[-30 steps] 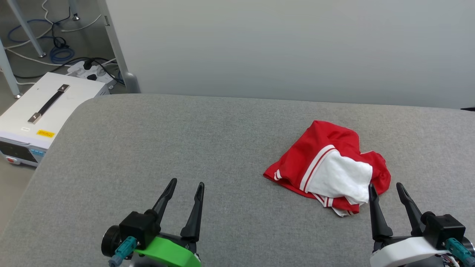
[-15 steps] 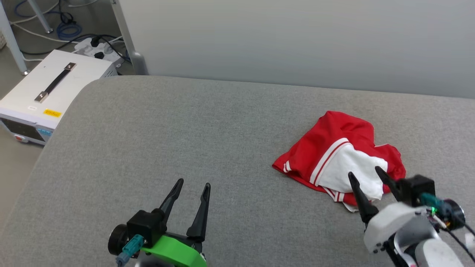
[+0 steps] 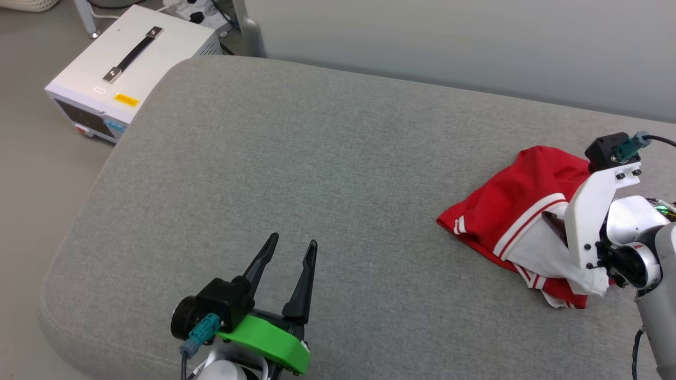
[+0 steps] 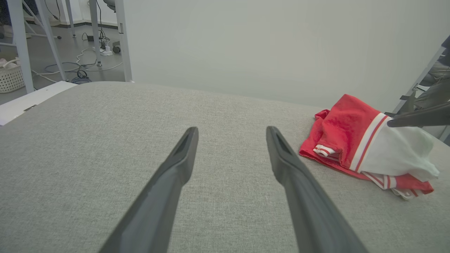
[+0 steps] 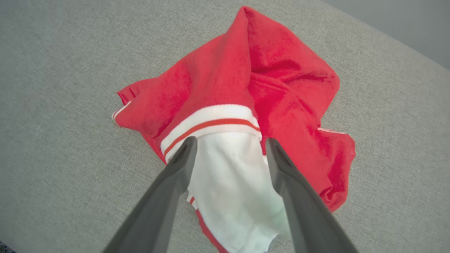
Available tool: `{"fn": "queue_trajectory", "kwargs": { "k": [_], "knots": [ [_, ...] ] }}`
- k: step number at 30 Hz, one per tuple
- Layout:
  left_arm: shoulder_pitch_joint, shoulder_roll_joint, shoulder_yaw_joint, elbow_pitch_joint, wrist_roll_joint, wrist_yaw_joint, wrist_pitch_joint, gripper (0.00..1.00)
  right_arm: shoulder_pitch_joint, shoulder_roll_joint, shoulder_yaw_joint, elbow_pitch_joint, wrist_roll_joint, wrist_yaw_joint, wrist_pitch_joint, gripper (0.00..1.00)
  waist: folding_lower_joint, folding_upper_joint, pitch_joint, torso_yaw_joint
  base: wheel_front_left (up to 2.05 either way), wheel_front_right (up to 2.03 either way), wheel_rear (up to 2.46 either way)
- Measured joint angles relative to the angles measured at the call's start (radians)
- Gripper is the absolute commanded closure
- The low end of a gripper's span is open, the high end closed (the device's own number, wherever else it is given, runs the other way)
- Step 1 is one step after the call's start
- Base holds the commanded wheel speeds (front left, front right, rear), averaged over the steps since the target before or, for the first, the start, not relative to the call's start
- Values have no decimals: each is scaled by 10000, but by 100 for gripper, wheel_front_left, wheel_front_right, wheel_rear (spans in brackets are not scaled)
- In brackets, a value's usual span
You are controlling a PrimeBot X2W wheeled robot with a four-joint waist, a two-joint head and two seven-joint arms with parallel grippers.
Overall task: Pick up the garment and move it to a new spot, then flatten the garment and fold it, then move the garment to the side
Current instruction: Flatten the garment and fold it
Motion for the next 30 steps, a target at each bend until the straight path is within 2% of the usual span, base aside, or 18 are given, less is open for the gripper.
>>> {"fn": "queue_trajectory", "kwargs": {
  "k": [7, 8, 10, 16, 20, 30],
  "knots": [
    [-174, -79, -81, 2, -52, 0, 0, 0, -208, -67, -59, 1267, -121, 0, -61, 0, 0, 1, 473, 674, 0, 0, 0],
    [-178, -84, -82, 4, -52, 0, 0, 0, -212, -44, -82, 1396, -119, 0, -140, 16, 0, 0, 517, 725, 0, 0, 0],
    [-204, -100, -98, 19, -52, 0, 0, 0, -232, -19, -77, 1522, -96, 0, -334, 100, 0, 0, 577, 797, 0, 0, 0],
    [-222, -136, -130, 128, -63, 0, 0, 0, -448, 15, 215, 1549, 111, 0, -1032, 100, 1, 0, 504, 838, 0, 0, 0],
    [-218, -151, -115, 192, -63, 0, 0, 0, -825, 213, 502, 1241, 660, 0, -1438, 100, 1, 1, 275, 785, 0, 0, 0],
    [-148, -173, -69, 295, -59, 0, 0, 0, -3140, 1108, 1825, 759, 1820, 0, -2541, 100, 1, 0, -524, 705, 0, 0, 0]
  ]
}}
